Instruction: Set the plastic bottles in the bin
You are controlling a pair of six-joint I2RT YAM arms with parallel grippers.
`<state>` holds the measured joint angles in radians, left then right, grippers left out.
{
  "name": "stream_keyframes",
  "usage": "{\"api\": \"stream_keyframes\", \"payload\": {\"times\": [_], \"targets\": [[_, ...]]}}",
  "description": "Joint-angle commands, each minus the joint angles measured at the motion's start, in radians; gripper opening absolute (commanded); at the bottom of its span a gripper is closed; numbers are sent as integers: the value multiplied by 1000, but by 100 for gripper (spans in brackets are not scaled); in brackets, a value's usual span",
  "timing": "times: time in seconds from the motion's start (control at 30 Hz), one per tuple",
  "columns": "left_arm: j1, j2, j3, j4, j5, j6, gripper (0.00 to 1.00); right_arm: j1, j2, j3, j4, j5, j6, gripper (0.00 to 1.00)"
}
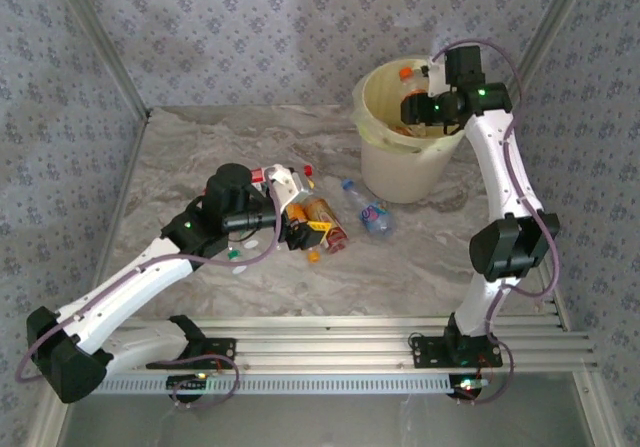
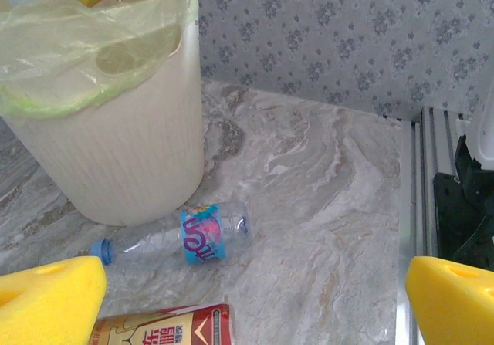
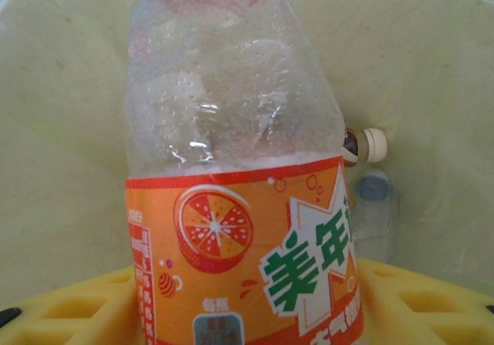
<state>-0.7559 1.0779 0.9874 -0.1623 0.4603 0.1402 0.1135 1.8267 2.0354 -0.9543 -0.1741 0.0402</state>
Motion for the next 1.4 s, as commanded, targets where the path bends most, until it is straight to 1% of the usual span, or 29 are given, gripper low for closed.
{"api": "stream_keyframes", "payload": {"times": [0.0,0.2,0.3,0.43,0.6,0.67,0.83,0.97,1.07,1.2,1.37], "targets": [[-9,10,39,-33,22,29,100,-8,8,20,-10,-24,1,66],[-10,29,59,-68,33,43,100,-8,-5,21,-5,-14,2,75],[-11,33,65,-80,37,51,100,-8,-27,21,0,4,4,78],[-10,33,70,-99,35,66,100,-1,-72,2,11,38,1,79],[-11,33,85,-139,28,98,100,25,-170,-69,37,81,-11,78],[-11,34,89,-153,21,111,100,45,-231,-119,51,120,-19,78],[-11,42,100,-184,17,133,100,106,-366,-247,65,172,-22,78],[-13,52,112,-203,26,137,100,180,-484,-411,97,195,-16,77],[-12,65,121,-219,28,141,100,241,-545,-522,117,216,-5,77],[-12,77,134,-235,29,144,100,307,-590,-659,137,261,19,77],[-13,84,129,-207,-1,117,100,339,-587,-785,167,259,26,78]]}}
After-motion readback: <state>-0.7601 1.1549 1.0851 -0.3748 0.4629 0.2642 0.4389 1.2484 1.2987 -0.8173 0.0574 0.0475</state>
